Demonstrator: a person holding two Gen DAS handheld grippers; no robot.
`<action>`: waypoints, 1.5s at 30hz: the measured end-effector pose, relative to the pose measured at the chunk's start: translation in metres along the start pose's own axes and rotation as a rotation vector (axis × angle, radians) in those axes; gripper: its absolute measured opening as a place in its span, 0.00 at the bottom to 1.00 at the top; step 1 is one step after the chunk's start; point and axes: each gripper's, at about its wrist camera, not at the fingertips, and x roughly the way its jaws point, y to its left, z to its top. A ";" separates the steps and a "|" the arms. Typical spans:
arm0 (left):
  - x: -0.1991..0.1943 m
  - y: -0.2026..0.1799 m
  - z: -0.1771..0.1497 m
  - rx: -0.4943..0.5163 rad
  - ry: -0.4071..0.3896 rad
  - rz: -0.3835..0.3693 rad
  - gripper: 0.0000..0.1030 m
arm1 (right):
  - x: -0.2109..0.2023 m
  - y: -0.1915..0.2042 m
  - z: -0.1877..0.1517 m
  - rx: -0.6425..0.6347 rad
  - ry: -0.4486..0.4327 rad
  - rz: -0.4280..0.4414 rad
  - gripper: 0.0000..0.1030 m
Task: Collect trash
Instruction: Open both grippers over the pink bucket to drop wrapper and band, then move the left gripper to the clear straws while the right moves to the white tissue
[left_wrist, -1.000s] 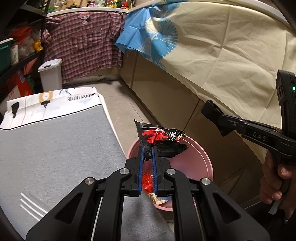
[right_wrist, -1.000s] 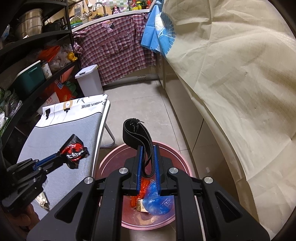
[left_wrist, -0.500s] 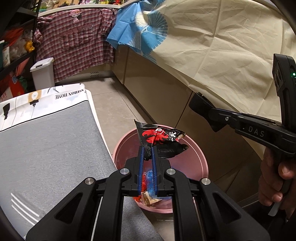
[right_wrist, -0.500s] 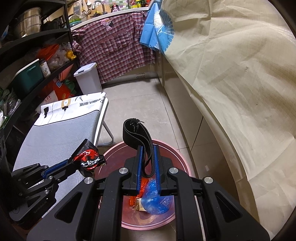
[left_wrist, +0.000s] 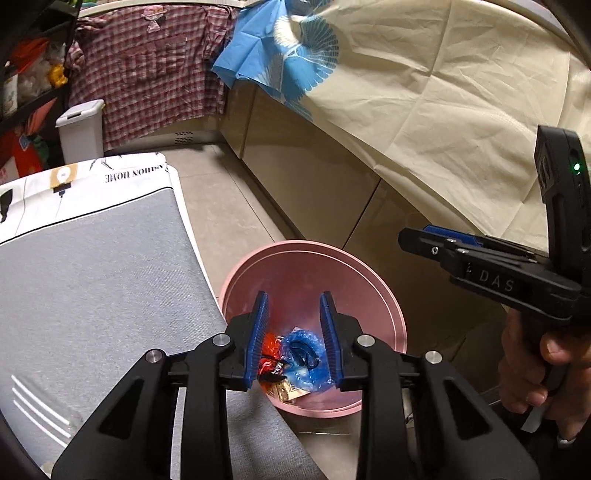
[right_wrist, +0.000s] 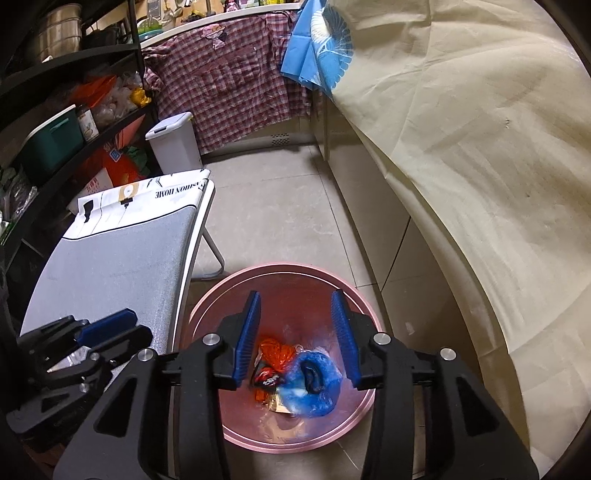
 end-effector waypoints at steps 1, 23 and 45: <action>-0.003 0.002 0.000 0.000 -0.002 0.000 0.27 | 0.000 0.000 0.000 -0.001 -0.002 0.001 0.40; -0.091 0.083 -0.013 -0.091 -0.091 0.113 0.27 | -0.024 0.062 -0.011 -0.102 -0.078 0.141 0.40; -0.207 0.182 -0.050 -0.237 -0.106 0.310 0.27 | -0.018 0.191 -0.061 -0.323 0.030 0.501 0.42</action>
